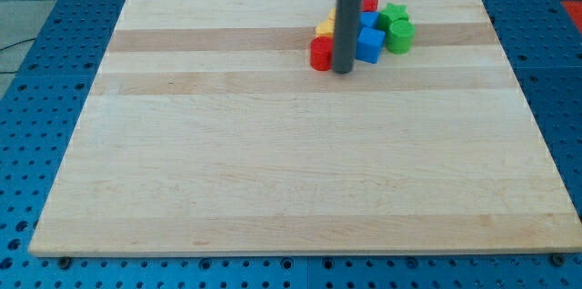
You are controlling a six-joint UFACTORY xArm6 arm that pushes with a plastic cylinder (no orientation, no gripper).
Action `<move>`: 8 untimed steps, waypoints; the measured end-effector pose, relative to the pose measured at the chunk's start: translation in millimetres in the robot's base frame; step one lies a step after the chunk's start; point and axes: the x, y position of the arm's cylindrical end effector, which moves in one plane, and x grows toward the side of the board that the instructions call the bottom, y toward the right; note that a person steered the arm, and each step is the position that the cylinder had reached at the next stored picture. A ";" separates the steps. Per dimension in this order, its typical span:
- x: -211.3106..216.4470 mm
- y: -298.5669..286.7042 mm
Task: Push the red circle towards the top left corner of the board
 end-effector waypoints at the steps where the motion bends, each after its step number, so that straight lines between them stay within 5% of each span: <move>1: 0.7 43.5; 2: -23.6 38.5; 5: -29.9 -215.0; 7: -30.3 -240.4; 8: -65.1 -261.9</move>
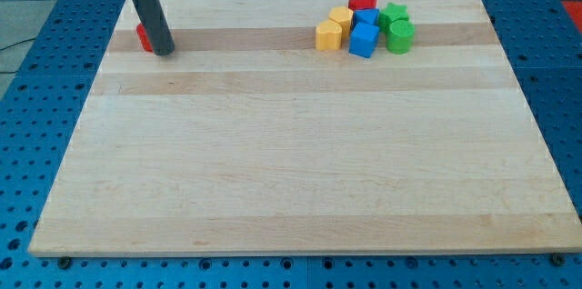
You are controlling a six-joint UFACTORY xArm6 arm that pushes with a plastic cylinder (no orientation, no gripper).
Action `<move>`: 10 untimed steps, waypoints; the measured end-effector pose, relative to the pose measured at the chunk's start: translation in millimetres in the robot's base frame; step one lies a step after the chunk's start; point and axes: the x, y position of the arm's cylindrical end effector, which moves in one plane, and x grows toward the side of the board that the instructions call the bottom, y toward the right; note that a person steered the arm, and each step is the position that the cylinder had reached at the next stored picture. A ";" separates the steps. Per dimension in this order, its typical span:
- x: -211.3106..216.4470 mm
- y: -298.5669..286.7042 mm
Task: Push the red circle towards the top left corner of the board
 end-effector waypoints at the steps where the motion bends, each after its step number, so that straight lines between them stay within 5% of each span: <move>1: -41.5 -2.3; 3: 32.4 -1.5; 6: 6.1 -87.8; 10: -29.9 -73.6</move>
